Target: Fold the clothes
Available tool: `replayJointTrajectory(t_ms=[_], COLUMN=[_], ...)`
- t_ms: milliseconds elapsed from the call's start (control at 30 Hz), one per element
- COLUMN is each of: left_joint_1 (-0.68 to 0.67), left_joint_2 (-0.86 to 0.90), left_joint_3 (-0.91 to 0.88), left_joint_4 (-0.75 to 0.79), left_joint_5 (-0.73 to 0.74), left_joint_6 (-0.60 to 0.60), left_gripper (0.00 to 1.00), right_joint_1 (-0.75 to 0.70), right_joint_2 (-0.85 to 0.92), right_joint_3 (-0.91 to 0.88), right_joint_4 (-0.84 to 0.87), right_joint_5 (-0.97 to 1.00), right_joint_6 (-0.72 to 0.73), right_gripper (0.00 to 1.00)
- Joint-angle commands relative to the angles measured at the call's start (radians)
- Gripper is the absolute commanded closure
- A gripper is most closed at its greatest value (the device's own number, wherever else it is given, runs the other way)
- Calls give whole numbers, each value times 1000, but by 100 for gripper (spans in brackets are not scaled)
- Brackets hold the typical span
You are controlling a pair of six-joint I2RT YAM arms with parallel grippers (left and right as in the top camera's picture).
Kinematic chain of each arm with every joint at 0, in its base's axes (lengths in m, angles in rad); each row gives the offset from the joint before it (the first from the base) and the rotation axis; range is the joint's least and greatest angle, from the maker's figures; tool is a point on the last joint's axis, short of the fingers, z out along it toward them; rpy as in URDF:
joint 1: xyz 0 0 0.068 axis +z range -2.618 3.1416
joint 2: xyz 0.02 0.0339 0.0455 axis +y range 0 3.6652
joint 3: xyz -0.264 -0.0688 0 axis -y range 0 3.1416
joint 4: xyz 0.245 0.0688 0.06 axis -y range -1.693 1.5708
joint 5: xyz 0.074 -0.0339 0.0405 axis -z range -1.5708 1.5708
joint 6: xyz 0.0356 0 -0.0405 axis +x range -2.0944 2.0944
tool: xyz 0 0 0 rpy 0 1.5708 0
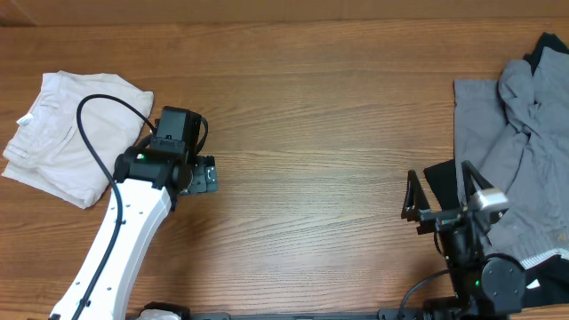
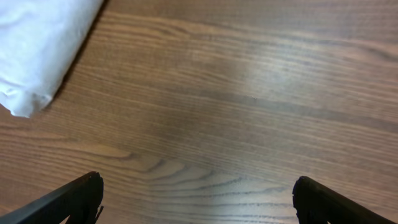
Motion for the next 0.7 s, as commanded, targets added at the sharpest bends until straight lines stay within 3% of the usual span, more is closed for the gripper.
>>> replayJointTrajectory(t_ms=[0, 267, 400, 667], left_joint_1=[6, 6, 6, 6], left_joint_2=[37, 62, 62, 62], left_joint_3=[-5, -5, -5, -5], left_joint_4=[2, 2, 2, 2], left_joint_5=[-13, -13, -13, -13], left_joint_6=[-3, -3, -3, -3], left_gripper=[0, 0, 0, 0], right_joint_1=[4, 4, 4, 3], right_joint_2=[-81, -117, -117, -117], right_joint_3=[-71, -166, -226, -226], right_joint_4=[64, 111, -25, -29], right_joint_5=[-32, -35, -80, -15], right_joint_6=[-8, -233, -239, -217], right_gripper=[0, 0, 0, 0])
